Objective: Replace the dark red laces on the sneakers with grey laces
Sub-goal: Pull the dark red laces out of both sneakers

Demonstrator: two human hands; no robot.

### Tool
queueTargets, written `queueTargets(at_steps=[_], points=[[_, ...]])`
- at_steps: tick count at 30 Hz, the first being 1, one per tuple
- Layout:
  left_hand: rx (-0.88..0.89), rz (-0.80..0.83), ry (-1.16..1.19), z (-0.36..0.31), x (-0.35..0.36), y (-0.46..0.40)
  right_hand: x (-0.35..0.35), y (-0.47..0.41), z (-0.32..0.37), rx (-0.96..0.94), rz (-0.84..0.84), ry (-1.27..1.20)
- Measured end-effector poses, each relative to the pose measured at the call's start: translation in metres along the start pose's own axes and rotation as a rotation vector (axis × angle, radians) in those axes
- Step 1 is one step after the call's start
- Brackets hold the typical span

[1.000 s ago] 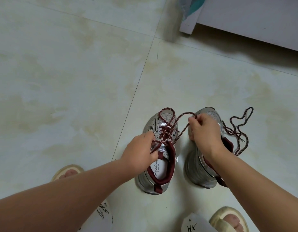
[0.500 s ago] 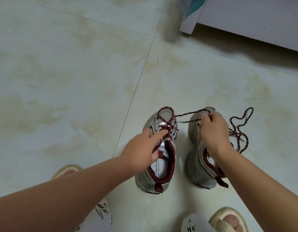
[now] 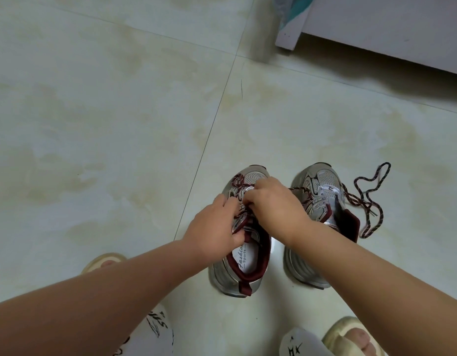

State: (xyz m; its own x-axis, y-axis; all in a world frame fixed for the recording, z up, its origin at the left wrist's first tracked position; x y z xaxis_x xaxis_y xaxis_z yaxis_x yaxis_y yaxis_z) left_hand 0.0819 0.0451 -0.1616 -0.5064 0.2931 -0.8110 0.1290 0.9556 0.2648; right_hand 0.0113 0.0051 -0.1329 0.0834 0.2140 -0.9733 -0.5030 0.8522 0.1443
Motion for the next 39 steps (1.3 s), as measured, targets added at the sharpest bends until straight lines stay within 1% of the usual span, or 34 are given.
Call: queueTargets(at_steps=[2,5,6,8,9,10,11,13,14,15,16,17,19,21,23,24,25,26,28,29,30,31,34,36,37,38,39], points=[[-0.013,0.006,0.048,0.000,0.000,0.000,0.001,-0.004,0.009,-0.118,0.043,0.090],[-0.017,0.008,0.069,0.001,0.000,0.000,-0.003,-0.004,0.026,-0.327,0.040,0.142],[-0.016,0.009,0.067,0.001,0.000,0.001,-0.002,-0.003,0.028,-0.360,0.045,0.147],[-0.007,0.003,0.058,0.001,-0.001,0.002,0.005,-0.002,0.027,-0.326,0.065,0.115],[0.001,-0.001,0.049,0.001,-0.001,0.003,0.005,-0.002,0.025,-0.277,0.029,0.072],[0.008,-0.002,0.045,0.002,-0.001,0.004,0.005,-0.003,0.017,-0.167,0.006,0.038],[0.013,0.000,0.049,0.002,-0.001,0.005,0.006,-0.003,0.004,-0.014,-0.010,-0.009],[0.020,0.006,0.067,0.001,-0.001,0.004,0.010,0.000,-0.022,0.293,-0.036,-0.193],[0.023,0.008,0.072,0.000,-0.001,0.003,0.011,0.004,-0.029,0.393,-0.053,-0.269],[0.023,0.007,0.074,-0.001,-0.001,0.003,0.010,0.007,-0.032,0.432,-0.070,-0.294],[0.020,0.004,0.076,-0.001,-0.001,0.002,0.009,0.007,-0.031,0.415,-0.069,-0.272],[0.013,0.001,0.084,-0.001,0.000,0.002,0.007,0.004,-0.028,0.338,-0.059,-0.223],[-0.001,-0.003,0.106,0.002,0.000,0.002,0.007,0.000,-0.014,0.108,-0.016,-0.114],[-0.008,-0.008,0.117,0.004,0.000,0.003,0.000,-0.003,0.008,-0.168,-0.039,0.017],[-0.007,-0.014,0.112,0.005,0.000,0.004,-0.009,-0.003,0.021,-0.292,-0.064,0.097],[-0.002,-0.016,0.104,0.005,0.001,0.005,-0.014,-0.003,0.022,-0.273,-0.088,0.111],[0.002,-0.018,0.096,0.005,0.001,0.005,-0.012,-0.004,0.015,-0.153,-0.063,0.062],[0.004,-0.020,0.091,0.005,0.001,0.005,-0.010,-0.003,0.002,0.015,-0.077,-0.005],[0.006,-0.024,0.088,0.005,0.000,0.004,0.000,0.007,-0.033,0.420,-0.088,-0.251],[0.011,-0.025,0.085,0.005,0.000,0.003,0.005,0.013,-0.043,0.525,-0.104,-0.367],[0.013,-0.023,0.083,0.004,0.000,0.003,0.006,0.013,-0.043,0.517,-0.105,-0.405],[0.012,-0.020,0.082,0.003,0.000,0.002,0.008,0.011,-0.038,0.410,-0.091,-0.346],[-0.002,-0.008,0.088,0.005,0.001,0.002,-0.003,0.002,-0.001,-0.077,-0.087,-0.063],[-0.004,-0.006,0.076,0.005,0.000,0.002,-0.009,0.003,0.014,-0.273,-0.126,0.058],[-0.004,-0.006,0.070,0.005,0.000,0.003,-0.010,0.002,0.017,-0.332,-0.143,0.097],[-0.005,-0.006,0.065,0.006,0.000,0.004,-0.010,0.001,0.019,-0.344,-0.137,0.093],[-0.005,-0.007,0.063,0.006,0.001,0.004,-0.008,-0.001,0.015,-0.284,-0.118,0.042]])
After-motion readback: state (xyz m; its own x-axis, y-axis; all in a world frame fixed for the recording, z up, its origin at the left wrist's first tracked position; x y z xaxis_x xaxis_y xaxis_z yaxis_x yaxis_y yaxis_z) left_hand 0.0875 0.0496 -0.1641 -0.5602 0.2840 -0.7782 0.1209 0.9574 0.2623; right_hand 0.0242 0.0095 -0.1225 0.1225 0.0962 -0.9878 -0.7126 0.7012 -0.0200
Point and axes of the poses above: each hand's wrist, its own y-axis away from the middle knuckle, its own x-axis out of the palm, z = x × y, the point moved 9 cm from there along -y, towards the middle knuckle, and after that the axes turned 7 degrees about -z, right-handed, at the moved point
